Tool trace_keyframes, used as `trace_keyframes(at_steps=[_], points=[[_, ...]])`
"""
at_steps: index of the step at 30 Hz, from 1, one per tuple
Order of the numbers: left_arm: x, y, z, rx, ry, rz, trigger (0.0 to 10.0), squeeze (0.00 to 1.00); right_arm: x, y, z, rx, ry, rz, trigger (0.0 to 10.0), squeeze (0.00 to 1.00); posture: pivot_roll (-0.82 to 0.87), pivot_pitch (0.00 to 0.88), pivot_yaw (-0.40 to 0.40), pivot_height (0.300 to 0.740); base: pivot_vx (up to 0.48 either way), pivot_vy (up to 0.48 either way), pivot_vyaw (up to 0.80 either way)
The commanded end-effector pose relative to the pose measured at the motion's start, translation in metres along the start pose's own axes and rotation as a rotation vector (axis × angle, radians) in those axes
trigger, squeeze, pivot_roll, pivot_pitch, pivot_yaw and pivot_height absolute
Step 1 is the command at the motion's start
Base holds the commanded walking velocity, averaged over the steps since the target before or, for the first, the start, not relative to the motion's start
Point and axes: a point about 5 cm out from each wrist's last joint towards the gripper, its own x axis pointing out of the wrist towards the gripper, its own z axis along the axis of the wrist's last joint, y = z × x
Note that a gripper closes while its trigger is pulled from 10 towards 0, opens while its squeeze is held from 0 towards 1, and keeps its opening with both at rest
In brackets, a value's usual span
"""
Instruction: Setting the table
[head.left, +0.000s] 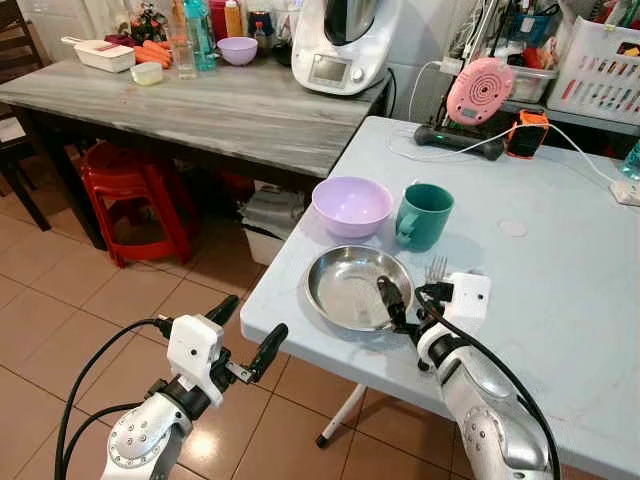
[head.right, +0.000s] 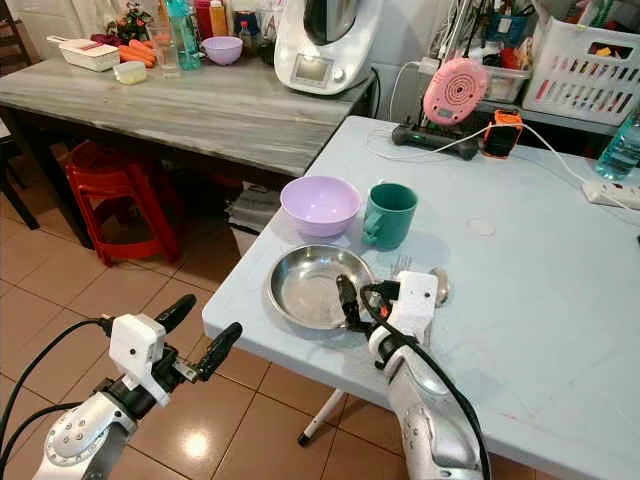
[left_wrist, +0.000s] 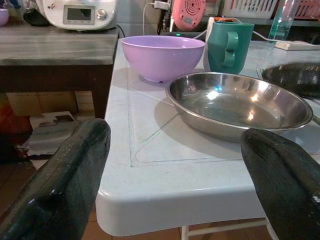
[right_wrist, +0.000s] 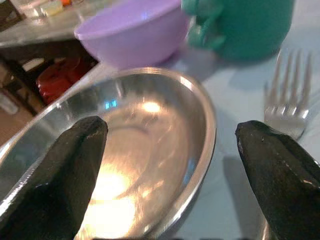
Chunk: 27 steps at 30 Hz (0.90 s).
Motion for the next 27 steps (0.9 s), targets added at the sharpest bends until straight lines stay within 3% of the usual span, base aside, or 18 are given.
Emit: trace_keyframes(at_steps=[1, 10, 11, 13, 19, 20, 21, 22, 27], points=[[0.003, -0.002, 0.005, 0.01, -0.016, -0.022, 10.0, 0.0, 0.003, -0.001, -0.001, 0.013, 0.025, 0.004, 10.0, 0.0, 0.07, 0.003, -0.025, 0.74, 0.0, 0.0, 0.0], [0.004, -0.006, 0.008, -0.007, -0.019, -0.07, 10.0, 0.0, 0.008, -0.002, -0.002, 0.03, 0.043, -0.002, 10.0, 0.0, 0.07, 0.006, -0.026, 0.74, 0.0, 0.0, 0.0], [0.004, -0.007, 0.008, -0.009, -0.017, -0.079, 10.0, 0.0, 0.009, -0.001, -0.002, 0.033, 0.046, 0.0, 8.5, 0.0, 0.07, 0.006, -0.026, 0.74, 0.0, 0.0, 0.0], [0.003, -0.009, 0.008, -0.017, -0.009, -0.123, 10.0, 0.0, 0.012, 0.001, -0.002, 0.037, 0.049, 0.007, 10.0, 0.0, 0.07, 0.006, -0.026, 0.74, 0.0, 0.0, 0.0], [-0.001, -0.009, 0.008, 0.014, 0.026, -0.207, 10.0, 0.0, 0.015, 0.005, -0.002, 0.043, 0.059, 0.016, 10.0, 0.0, 0.07, 0.004, -0.028, 0.74, 0.0, 0.0, 0.0], [-0.002, -0.009, 0.008, 0.023, 0.03, -0.218, 10.0, 0.0, 0.015, 0.004, -0.003, 0.044, 0.064, 0.014, 5.8, 0.0, 0.07, 0.005, -0.03, 0.74, 0.0, 0.0, 0.0], [-0.002, -0.009, 0.008, 0.027, 0.032, -0.226, 10.0, 0.0, 0.016, 0.004, -0.003, 0.047, 0.067, 0.012, 4.0, 0.0, 0.07, 0.005, -0.03, 0.74, 0.0, 0.0, 0.0], [-0.003, -0.009, 0.009, 0.035, 0.037, -0.241, 10.0, 0.0, 0.017, 0.004, -0.004, 0.057, 0.076, 0.005, 0.0, 0.0, 0.07, 0.005, -0.029, 0.74, 0.0, 0.0, 0.0], [-0.003, -0.009, 0.01, 0.038, 0.036, -0.252, 10.0, 0.0, 0.019, 0.005, -0.005, 0.067, 0.091, 0.008, 0.0, 0.0, 0.07, 0.003, -0.028, 0.74, 0.0, 0.0, 0.0]])
